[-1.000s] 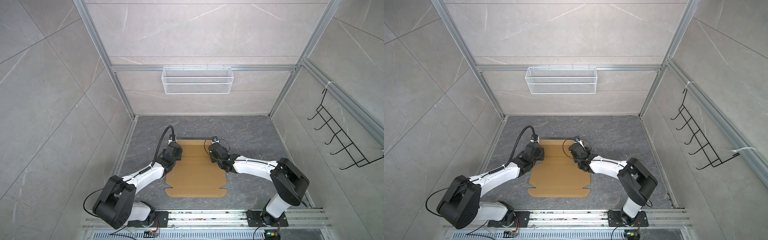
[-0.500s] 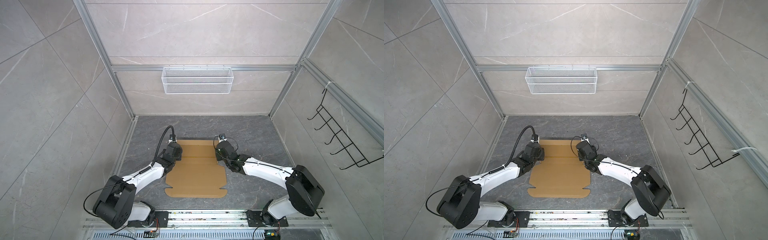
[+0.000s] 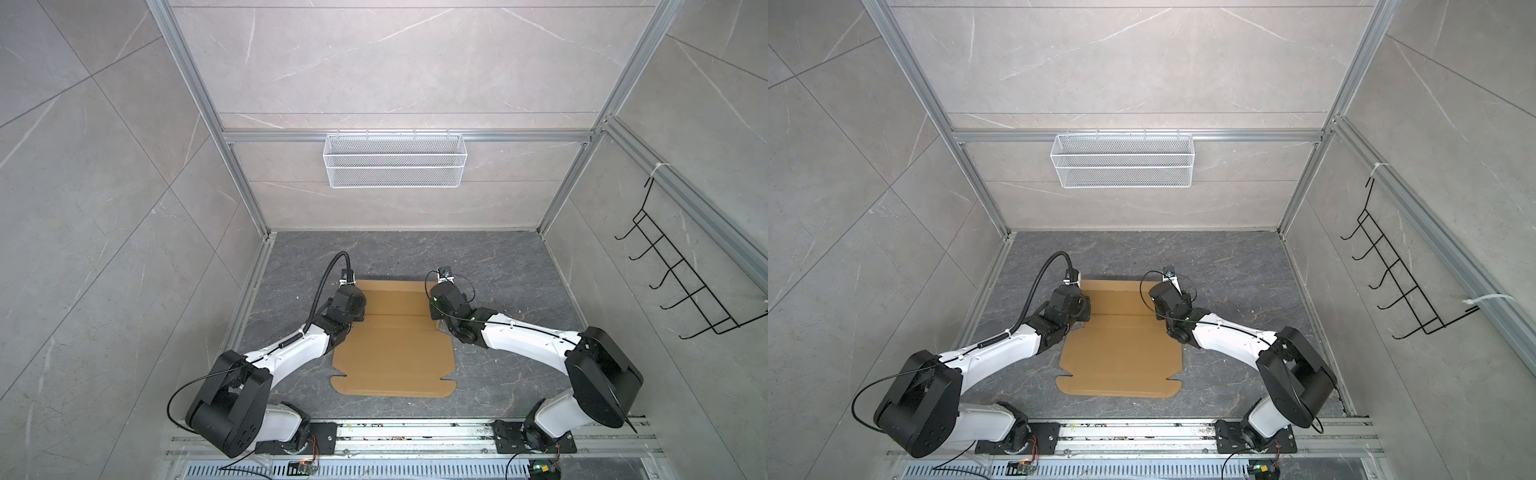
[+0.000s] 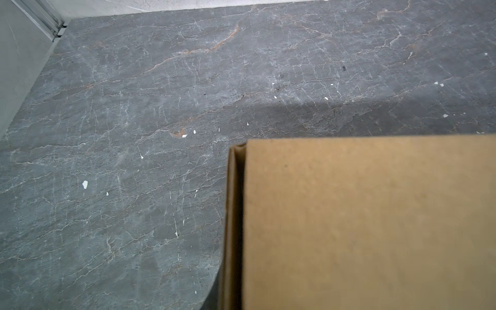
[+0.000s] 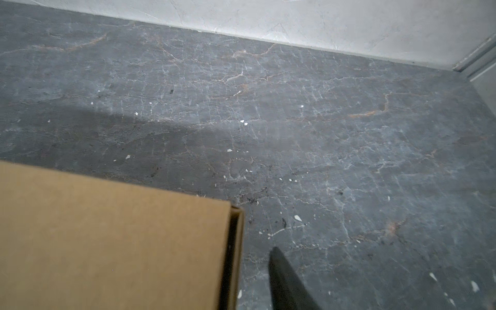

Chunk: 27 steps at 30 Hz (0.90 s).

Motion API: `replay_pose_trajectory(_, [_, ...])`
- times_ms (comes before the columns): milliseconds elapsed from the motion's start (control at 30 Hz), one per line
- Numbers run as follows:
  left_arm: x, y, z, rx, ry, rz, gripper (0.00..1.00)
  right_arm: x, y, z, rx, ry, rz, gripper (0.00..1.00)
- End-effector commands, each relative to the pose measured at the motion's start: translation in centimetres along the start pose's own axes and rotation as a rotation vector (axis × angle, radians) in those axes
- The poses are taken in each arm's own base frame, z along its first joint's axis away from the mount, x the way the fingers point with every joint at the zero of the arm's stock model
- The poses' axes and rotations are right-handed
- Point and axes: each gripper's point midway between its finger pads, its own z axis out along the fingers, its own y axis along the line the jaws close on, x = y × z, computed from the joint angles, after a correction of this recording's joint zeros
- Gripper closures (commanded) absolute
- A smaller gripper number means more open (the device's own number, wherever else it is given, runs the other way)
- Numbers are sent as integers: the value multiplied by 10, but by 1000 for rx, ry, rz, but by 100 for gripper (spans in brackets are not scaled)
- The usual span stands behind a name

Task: Assemble paper box
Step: Fold the bottom flaps of a flat cardboard box at the center of the table.

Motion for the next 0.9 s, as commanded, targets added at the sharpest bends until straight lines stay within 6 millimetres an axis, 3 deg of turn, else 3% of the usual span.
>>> replay_pose_trajectory(0, [-18,0,-3,-5,-37,-5,100,20,5,-4,-64,27,53,48])
replay_pose_trajectory(167, [-16,0,-2,-4,-26,-1,100,38,2,1,-53,65,64,48])
replay_pose_trajectory(400, [-16,-2,-1,-1,-16,3,100,25,7,14,-17,60,58,80])
replay_pose_trajectory(567, [-20,-2,-1,-1,-17,4,100,21,11,15,-26,57,67,84])
replay_pose_trajectory(633, [-20,-2,-1,-1,-17,7,100,22,12,14,-38,61,70,80])
replay_pose_trajectory(767, [-24,-1,-1,-11,-22,33,100,17,21,3,-122,64,45,53])
replay_pose_trajectory(867, [-31,-2,-3,-7,-22,77,100,13,24,-12,-207,83,-5,41])
